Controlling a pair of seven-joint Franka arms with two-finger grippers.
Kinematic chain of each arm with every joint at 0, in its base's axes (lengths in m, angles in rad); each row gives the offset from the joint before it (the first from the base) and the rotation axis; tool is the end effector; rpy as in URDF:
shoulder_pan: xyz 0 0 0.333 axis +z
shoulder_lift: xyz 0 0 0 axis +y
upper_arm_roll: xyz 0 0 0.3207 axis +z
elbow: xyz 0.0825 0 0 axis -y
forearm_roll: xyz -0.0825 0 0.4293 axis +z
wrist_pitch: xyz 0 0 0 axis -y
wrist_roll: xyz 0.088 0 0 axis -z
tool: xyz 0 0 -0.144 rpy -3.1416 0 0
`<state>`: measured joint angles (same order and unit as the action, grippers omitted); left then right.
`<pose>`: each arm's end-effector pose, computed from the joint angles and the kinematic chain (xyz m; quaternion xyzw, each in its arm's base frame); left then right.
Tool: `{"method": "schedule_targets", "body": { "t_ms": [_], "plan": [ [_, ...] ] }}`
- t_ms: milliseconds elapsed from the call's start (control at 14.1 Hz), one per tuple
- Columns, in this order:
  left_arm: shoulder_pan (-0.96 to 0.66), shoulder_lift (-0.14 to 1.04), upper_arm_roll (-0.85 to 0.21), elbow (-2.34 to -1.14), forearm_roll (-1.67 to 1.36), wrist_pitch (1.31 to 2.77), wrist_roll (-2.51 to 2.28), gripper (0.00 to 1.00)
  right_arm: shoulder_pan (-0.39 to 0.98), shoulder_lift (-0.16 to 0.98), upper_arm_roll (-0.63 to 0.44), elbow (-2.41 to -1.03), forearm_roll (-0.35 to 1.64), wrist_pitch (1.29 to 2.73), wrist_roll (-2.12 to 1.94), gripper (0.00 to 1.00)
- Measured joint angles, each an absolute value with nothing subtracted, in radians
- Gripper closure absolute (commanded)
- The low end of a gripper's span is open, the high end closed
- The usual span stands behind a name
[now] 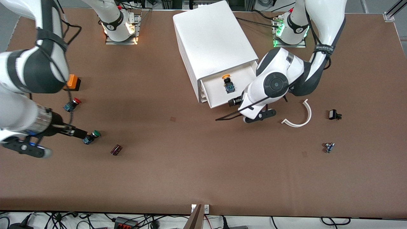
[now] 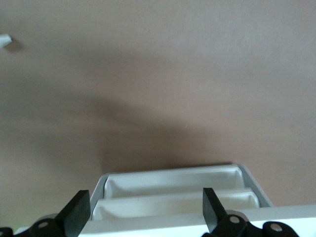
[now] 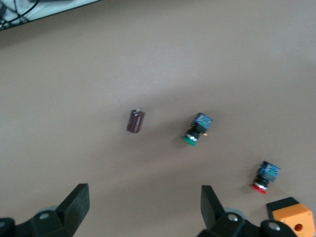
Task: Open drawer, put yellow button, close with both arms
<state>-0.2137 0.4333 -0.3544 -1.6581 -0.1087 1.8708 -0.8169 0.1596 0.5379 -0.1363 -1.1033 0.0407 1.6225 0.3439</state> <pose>0.5745 -0.3614 0.3066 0.9759 0.1511 -0.1542 0.0333 0.7526 0.0475 0.4751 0.9883 -0.1516 -0.0043 0.0156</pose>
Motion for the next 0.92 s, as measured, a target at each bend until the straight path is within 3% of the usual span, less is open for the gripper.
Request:
{"method": "schedule_targets", "body": {
  "t_ms": [427, 924],
  "plan": [
    [-0.211, 0.383, -0.393, -1.760, -0.218, 1.870, -0.818, 0.00, 0.026, 0.312, -0.134, -1.326, 0.041, 1.668, 0.131, 0.00],
    [-0.211, 0.381, -0.420, -1.781, -0.244, 1.840, -0.818, 0.00, -0.024, 0.247, -0.109, -1.365, 0.030, 1.607, 0.021, 0.00]
  ]
}}
